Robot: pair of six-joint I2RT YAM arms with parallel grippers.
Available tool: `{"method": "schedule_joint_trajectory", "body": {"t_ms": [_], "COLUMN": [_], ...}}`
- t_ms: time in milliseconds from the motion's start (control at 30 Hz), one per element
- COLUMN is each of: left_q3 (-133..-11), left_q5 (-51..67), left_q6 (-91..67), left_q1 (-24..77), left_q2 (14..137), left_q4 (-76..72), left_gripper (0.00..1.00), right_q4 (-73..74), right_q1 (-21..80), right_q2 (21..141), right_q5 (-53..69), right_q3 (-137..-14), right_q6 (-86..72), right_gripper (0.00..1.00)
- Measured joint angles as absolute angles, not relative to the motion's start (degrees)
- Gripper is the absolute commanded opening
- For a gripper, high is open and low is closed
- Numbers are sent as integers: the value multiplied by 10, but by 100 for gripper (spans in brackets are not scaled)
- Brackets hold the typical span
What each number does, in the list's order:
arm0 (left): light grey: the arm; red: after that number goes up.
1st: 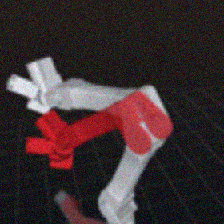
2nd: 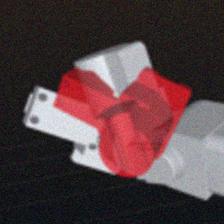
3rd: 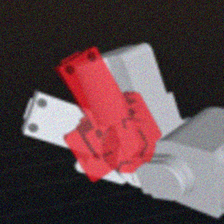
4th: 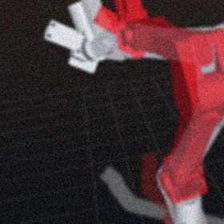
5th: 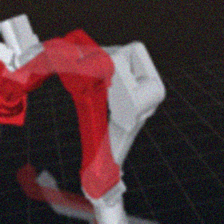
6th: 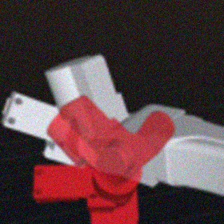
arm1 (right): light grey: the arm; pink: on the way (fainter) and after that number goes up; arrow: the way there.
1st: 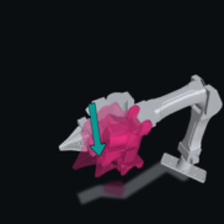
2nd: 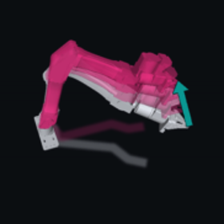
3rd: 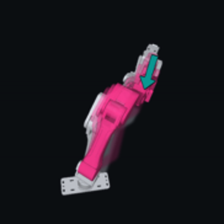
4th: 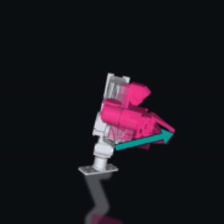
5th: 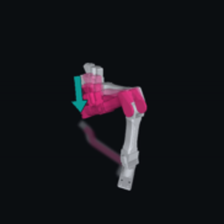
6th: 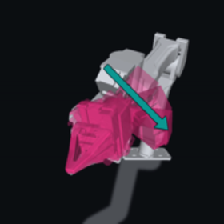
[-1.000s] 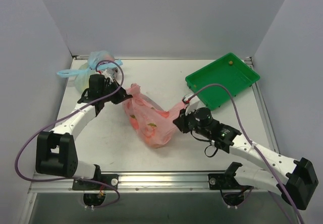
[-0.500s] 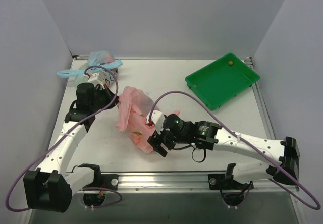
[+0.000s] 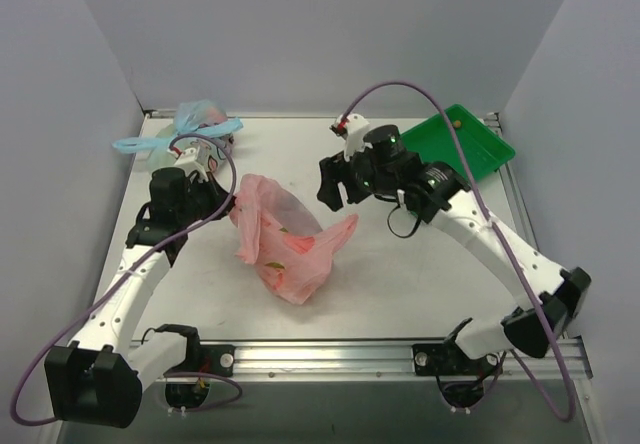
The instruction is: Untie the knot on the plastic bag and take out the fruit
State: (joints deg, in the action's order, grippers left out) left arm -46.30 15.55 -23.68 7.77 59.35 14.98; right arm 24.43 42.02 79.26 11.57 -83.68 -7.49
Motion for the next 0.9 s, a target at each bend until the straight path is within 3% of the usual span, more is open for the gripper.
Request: {"method": "schedule_joint_trajectory", "body": {"t_ms": [333, 667, 800, 833, 900], "left_q3": [-463, -463, -470, -474, -486], "left_q5": [150, 150, 151, 150, 148], "left_q6": [-249, -265, -267, -267, -267], "left_q1": [57, 51, 51, 51, 51], "left_q2": [657, 714, 722, 724, 726], "left_q4": [176, 212, 219, 220, 224], "left_gripper": [6, 9, 23, 33, 43], "right_q4": [197, 180, 187, 188, 197], "right_q1": [478, 653, 656, 655, 648], "right_q2": [1005, 1032, 1032, 1030, 1022], "right_q5": [198, 227, 244, 243, 235], "right_q3": [-846, -847, -851, -851, -851], "right_q6": [-102, -100, -85, -83, -83], "right_gripper": [65, 61, 62, 62, 63]}}
